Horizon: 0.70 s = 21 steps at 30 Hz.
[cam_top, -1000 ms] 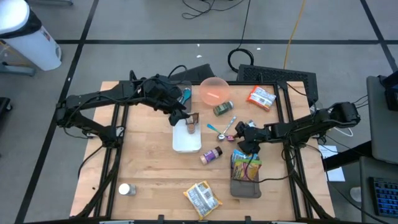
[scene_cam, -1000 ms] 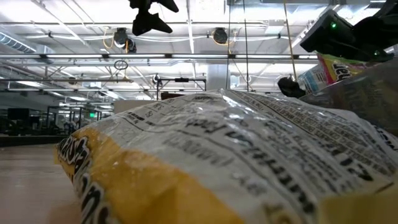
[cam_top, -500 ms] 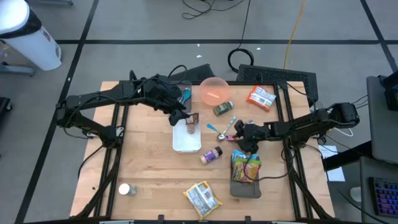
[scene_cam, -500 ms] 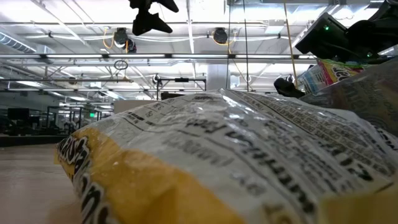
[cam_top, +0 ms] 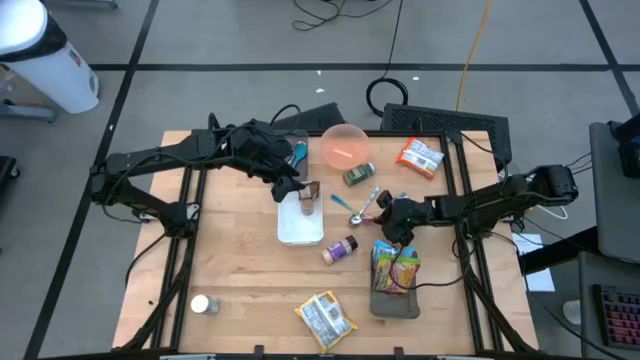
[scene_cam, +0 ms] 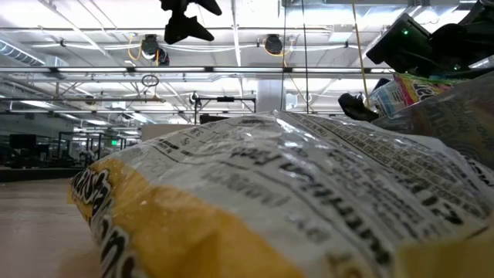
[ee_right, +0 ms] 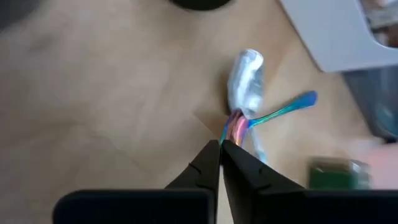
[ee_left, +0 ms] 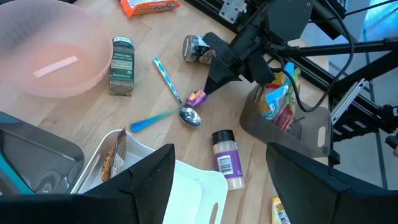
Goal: Pick & Place Food Item
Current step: Put the purple spoon into the top black transparent bin
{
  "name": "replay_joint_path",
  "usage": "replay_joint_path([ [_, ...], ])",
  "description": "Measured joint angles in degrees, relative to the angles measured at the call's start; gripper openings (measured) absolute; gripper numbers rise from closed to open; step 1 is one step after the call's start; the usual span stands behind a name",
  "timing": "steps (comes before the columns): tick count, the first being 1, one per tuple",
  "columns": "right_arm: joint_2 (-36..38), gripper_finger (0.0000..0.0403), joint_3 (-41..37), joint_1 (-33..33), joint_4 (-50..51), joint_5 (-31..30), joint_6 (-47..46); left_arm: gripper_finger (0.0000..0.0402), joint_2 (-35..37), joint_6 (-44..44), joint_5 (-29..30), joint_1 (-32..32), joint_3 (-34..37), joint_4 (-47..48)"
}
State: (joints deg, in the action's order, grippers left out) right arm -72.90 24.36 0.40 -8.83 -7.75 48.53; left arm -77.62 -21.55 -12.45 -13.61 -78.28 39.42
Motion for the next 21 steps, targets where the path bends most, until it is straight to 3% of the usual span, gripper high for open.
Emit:
replay_joint_path([
  [11,2.0,0.0001,1.2,0.0,0.8,-2.9,-0.2,0.0257,0.0,-0.1,0.0,0.0,0.0,0.0],
  [21,9.0,0.0001,4.4,0.0,10.2,-3.0,-4.2,0.0257,0.0,0.7,0.0,0.0,0.0,0.0],
])
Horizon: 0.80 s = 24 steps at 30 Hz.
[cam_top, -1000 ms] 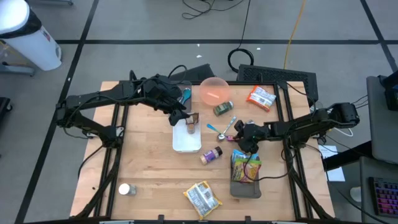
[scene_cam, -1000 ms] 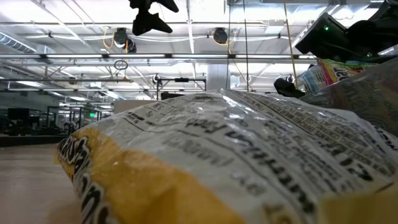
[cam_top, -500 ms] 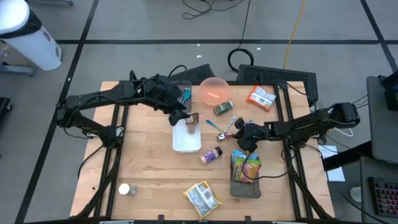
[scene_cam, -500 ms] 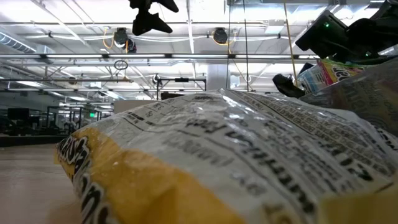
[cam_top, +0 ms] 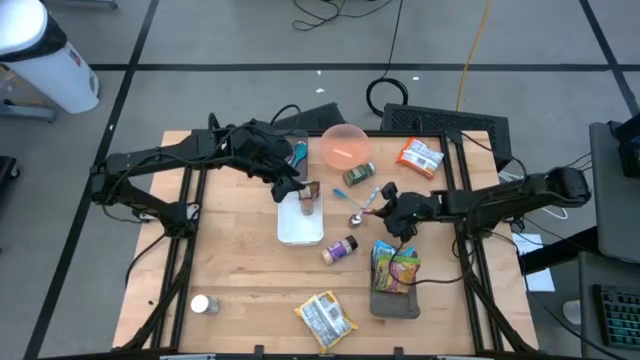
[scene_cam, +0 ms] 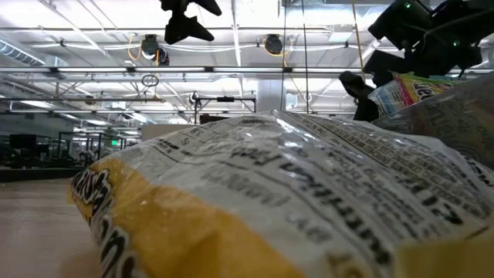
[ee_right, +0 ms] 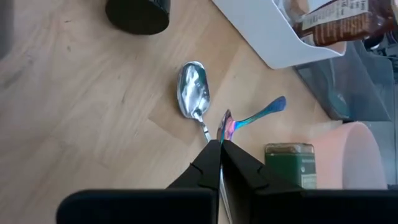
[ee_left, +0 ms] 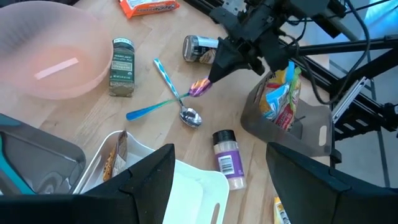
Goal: Pick & Place Food Item
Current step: Put the purple spoon into the top black transparent bin
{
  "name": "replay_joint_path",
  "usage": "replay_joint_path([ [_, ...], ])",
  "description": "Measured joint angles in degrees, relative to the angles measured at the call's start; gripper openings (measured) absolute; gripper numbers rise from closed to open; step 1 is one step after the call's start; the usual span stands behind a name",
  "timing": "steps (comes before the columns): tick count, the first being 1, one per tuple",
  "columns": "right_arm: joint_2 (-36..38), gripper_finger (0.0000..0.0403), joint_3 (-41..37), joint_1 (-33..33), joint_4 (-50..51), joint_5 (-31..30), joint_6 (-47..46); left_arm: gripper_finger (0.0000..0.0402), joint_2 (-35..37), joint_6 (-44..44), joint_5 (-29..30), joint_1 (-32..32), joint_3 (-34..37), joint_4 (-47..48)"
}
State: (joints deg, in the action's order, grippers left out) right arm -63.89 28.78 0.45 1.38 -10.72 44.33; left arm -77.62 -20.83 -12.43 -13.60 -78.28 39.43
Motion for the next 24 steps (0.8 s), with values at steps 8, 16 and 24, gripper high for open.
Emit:
replay_joint_path([
  [8,4.6,0.0000,4.0,0.0,7.5,-2.0,-3.0,0.0257,0.0,0.4,0.0,0.0,0.0,-0.1],
  [16,7.0,0.0000,12.7,0.0,10.6,-3.0,-17.1,0.0257,0.0,-1.5,0.5,-0.8,0.0,-0.3],
  [24,6.9,0.0000,21.1,0.0,11.4,-2.8,-33.4,0.0257,0.0,5.7,0.5,-1.4,0.0,-3.0],
])
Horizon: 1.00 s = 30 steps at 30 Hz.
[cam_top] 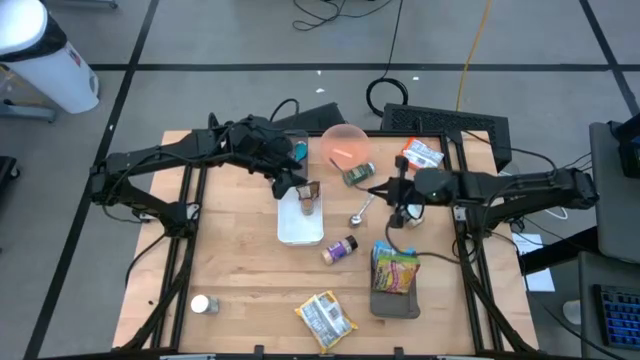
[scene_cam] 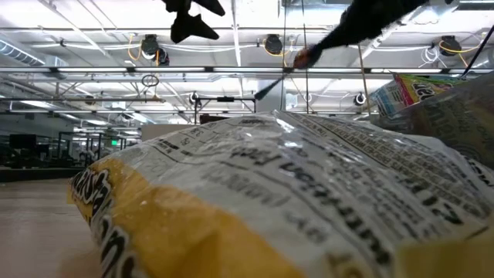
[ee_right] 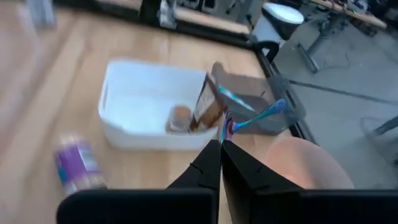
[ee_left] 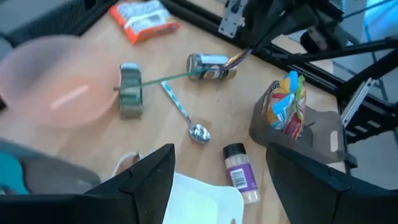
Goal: Pick & Place Food Item
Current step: Put the purple spoon into the top black transparent bin
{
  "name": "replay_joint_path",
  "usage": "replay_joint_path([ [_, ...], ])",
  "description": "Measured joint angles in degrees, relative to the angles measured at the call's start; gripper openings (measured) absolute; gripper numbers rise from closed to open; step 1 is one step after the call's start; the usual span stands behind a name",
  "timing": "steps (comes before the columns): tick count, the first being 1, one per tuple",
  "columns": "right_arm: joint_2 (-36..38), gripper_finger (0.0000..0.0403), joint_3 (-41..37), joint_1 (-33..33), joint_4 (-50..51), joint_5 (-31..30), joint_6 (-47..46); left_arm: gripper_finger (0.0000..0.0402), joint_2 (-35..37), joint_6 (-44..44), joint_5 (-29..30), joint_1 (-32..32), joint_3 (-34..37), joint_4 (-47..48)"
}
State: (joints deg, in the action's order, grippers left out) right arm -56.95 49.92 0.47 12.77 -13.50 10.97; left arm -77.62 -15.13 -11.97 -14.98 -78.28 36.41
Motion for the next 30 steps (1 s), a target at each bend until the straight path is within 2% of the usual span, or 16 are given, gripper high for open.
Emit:
replay_joint_path([
  [4,0.0,0.0000,2.1,0.0,0.0,1.4,-8.6,0.0257,0.0,4.4,0.6,0.0,0.0,-0.6],
  [7,0.0,0.0000,2.6,0.0,-1.6,6.3,-14.3,0.0257,0.0,7.3,2.4,0.0,0.0,-0.7],
  [12,-0.4,0.0000,2.9,0.0,-6.3,13.1,-21.9,0.0257,-0.8,8.8,2.1,0.1,0.0,-2.2],
  [18,-1.0,0.0000,2.9,-1.3,-11.3,18.5,-27.5,0.0257,-3.5,8.5,-3.1,1.7,0.0,-5.1],
  [30,-1.4,0.0000,2.9,-7.5,-17.6,30.8,-34.7,0.0257,-5.7,11.5,-3.6,3.4,0.0,-7.1],
])
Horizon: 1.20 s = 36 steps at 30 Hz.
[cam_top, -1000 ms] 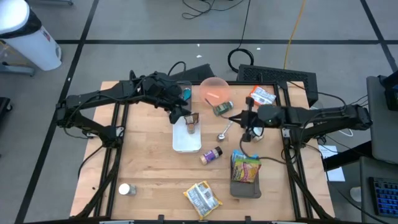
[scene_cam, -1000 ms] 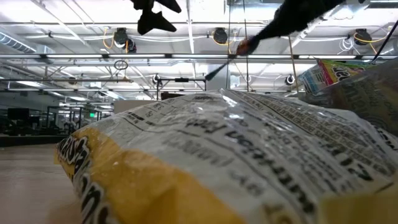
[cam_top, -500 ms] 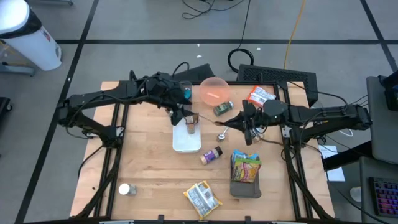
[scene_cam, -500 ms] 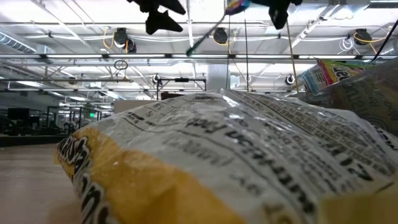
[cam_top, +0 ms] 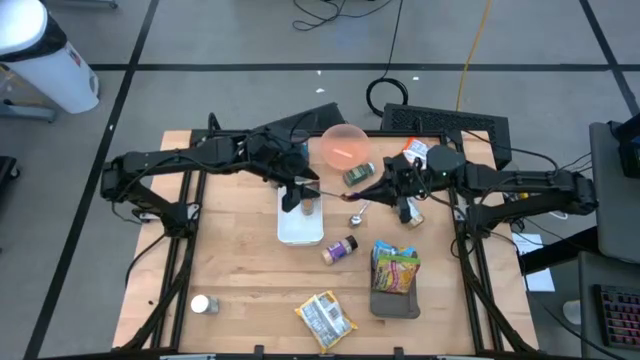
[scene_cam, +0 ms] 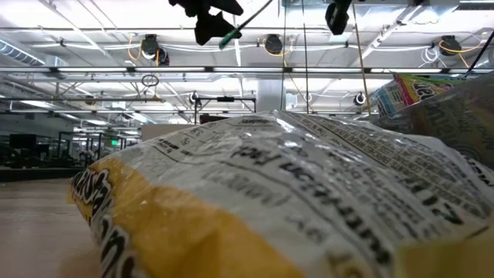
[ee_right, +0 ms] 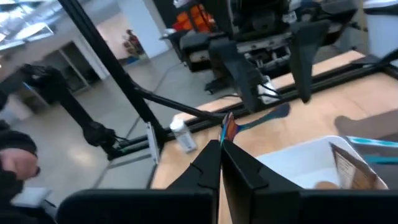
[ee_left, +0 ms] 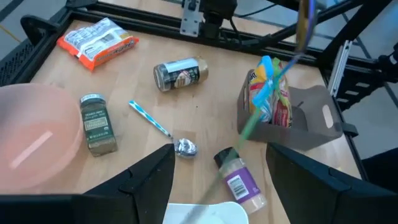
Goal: Pick & Place Food Item
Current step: Put the purple spoon into the top black transparent bin
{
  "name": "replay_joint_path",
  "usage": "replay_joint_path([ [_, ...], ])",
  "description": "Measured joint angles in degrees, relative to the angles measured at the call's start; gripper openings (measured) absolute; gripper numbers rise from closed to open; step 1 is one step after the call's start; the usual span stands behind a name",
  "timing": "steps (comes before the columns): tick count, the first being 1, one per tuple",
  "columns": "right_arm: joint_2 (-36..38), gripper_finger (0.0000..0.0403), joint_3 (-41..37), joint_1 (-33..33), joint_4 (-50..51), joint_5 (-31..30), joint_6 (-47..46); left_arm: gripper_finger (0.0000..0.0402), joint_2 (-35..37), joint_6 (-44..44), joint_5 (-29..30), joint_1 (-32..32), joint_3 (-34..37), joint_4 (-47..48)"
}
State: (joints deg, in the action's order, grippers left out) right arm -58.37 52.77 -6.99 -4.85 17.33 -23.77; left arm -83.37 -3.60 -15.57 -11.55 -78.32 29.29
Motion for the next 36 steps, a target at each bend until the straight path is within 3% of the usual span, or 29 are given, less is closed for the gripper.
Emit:
replay_joint_path([
  [7,-1.2,0.0000,0.0,-2.9,-4.1,5.3,-3.9,0.0257,0.0,1.2,0.0,-0.4,0.0,0.6],
  [22,-2.7,0.0000,0.0,-3.6,-7.6,5.5,-4.4,0.0257,0.0,1.9,-1.4,-2.4,0.0,2.2],
  [26,-2.7,0.0000,0.0,-3.6,-7.6,5.4,-3.0,0.0257,0.0,-0.2,-6.6,-3.4,0.0,1.0],
  [30,-2.7,0.0000,0.0,-3.6,-7.5,5.4,-0.7,0.0257,0.1,-6.1,-14.6,-5.1,0.0,-5.5],
  [36,-2.7,0.0000,0.0,-3.6,-7.2,6.9,3.3,0.0257,0.3,-14.9,-21.6,-8.9,0.0,-11.6],
])
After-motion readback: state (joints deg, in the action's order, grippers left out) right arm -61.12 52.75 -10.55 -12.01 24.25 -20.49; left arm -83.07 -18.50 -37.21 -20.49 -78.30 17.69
